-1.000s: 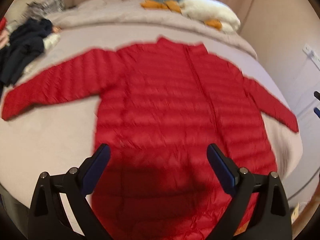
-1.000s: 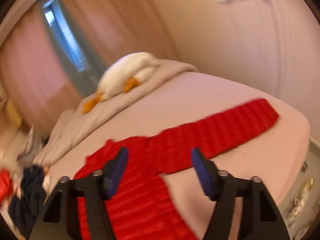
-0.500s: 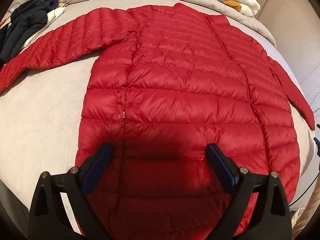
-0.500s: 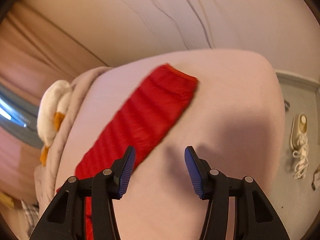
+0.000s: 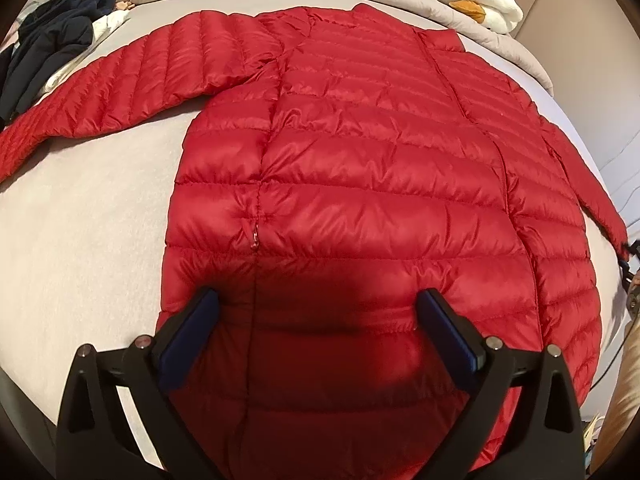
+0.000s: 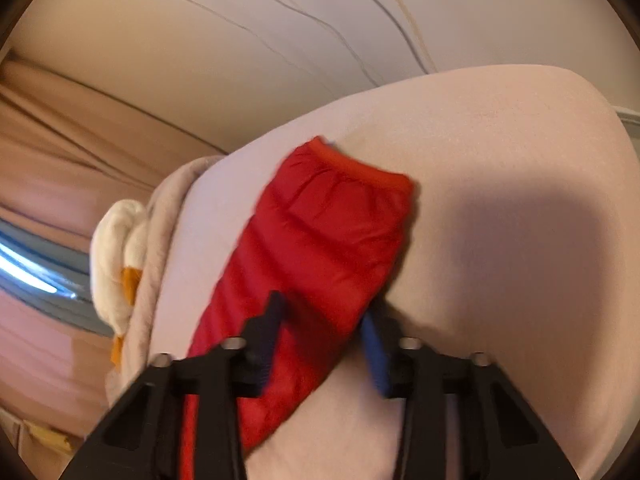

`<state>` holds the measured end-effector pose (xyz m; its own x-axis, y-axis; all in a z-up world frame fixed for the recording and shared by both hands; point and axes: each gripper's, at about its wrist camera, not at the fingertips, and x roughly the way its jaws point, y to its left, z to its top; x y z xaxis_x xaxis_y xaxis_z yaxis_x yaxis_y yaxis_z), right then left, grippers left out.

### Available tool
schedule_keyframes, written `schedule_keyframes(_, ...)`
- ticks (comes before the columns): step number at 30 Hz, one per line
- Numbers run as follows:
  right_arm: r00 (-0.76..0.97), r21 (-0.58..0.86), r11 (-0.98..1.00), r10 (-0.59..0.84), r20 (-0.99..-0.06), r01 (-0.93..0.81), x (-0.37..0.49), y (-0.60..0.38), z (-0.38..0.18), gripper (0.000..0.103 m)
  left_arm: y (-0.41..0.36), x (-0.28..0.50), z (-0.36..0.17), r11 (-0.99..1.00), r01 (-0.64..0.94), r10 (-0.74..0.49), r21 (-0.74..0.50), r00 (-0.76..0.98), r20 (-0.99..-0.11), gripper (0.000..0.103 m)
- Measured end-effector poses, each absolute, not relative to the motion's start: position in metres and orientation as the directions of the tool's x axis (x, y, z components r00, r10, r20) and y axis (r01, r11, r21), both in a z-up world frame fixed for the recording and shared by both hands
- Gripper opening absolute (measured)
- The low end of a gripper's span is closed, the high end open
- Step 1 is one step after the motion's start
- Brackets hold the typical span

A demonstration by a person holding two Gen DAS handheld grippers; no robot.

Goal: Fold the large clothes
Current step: 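Grasp the cuff of the jacket sleeve with the right gripper and lift, then carry the held sleeve across the jacket body and release it with the right gripper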

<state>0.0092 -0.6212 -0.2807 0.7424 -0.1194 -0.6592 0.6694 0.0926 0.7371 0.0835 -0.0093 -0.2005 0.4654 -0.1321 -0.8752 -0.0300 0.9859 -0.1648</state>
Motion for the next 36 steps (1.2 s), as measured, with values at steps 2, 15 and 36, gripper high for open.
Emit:
schedule_keyframes(2, 0.741, 0.737, 0.083, -0.119, -0.66, 0.67, 0.009, -0.625, -0.287, 0.013, -0.008, 0.085, -0.2, 0.985, -0.031, -0.135, -0.168, 0.464, -0.876, 0.101)
schedule_keyframes(15, 0.694, 0.55, 0.429, -0.35, -0.63, 0.716, 0.018, -0.593, -0.133, 0.005, -0.003, 0.081, -0.199, 0.983, -0.012, -0.155, -0.184, 0.486, -0.86, 0.1)
schedule_keyframes(36, 0.891, 0.365, 0.851, -0.225, -0.393, 0.376, 0.092, -0.434, 0.045, 0.005, 0.065, 0.05, -0.119, 0.95, -0.114, -0.143, -0.289, 0.667, -0.731, 0.094)
